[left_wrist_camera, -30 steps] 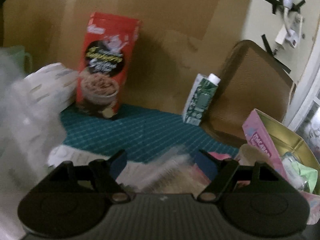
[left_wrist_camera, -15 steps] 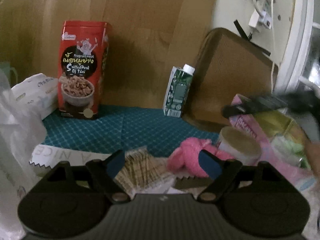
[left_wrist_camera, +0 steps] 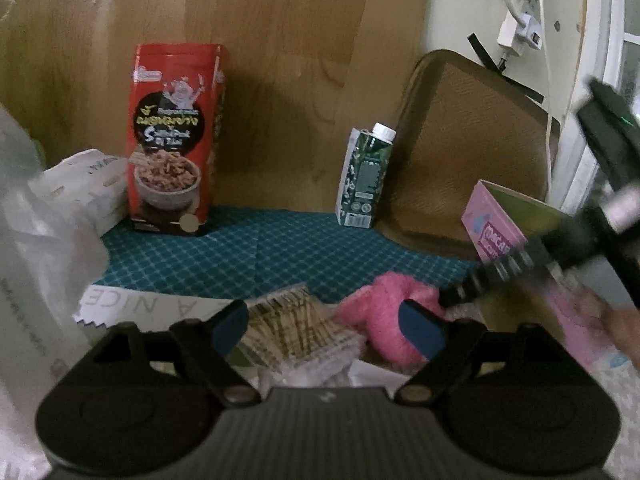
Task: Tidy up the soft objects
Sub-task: 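Grasp the pink fuzzy cloth with the right tool and lift it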
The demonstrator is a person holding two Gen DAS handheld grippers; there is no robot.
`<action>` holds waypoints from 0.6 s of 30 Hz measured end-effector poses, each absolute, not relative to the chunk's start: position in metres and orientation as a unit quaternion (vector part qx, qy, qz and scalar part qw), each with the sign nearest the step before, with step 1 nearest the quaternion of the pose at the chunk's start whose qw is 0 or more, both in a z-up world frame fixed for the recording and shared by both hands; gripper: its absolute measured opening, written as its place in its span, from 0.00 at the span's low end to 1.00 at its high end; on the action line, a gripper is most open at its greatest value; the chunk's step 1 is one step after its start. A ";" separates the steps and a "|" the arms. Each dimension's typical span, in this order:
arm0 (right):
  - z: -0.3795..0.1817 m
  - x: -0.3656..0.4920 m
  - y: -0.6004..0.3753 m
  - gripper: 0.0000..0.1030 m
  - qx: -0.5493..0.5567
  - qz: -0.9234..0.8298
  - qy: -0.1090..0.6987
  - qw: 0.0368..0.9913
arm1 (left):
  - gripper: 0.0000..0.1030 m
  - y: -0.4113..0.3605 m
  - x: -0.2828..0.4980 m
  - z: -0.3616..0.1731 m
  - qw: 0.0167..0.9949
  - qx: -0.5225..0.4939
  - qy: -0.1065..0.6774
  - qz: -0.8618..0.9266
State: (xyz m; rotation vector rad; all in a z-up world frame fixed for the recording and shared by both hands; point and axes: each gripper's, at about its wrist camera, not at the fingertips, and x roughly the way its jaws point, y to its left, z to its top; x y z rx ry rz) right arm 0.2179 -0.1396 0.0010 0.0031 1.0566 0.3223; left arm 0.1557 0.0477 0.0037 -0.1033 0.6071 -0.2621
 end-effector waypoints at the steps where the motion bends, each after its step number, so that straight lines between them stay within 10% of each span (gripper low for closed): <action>1: 0.003 0.210 -0.136 0.51 -0.002 0.158 0.500 0.851 | 0.84 0.048 0.155 0.005 0.945 -0.051 0.299 -0.125; 15: 0.005 0.223 -0.096 0.59 0.059 0.189 0.469 0.860 | 0.84 0.076 0.104 0.008 0.938 -0.078 0.313 -0.124; 18: 0.011 0.214 -0.075 0.40 0.046 0.227 0.475 0.849 | 0.83 0.092 0.093 0.013 0.934 -0.115 0.309 -0.139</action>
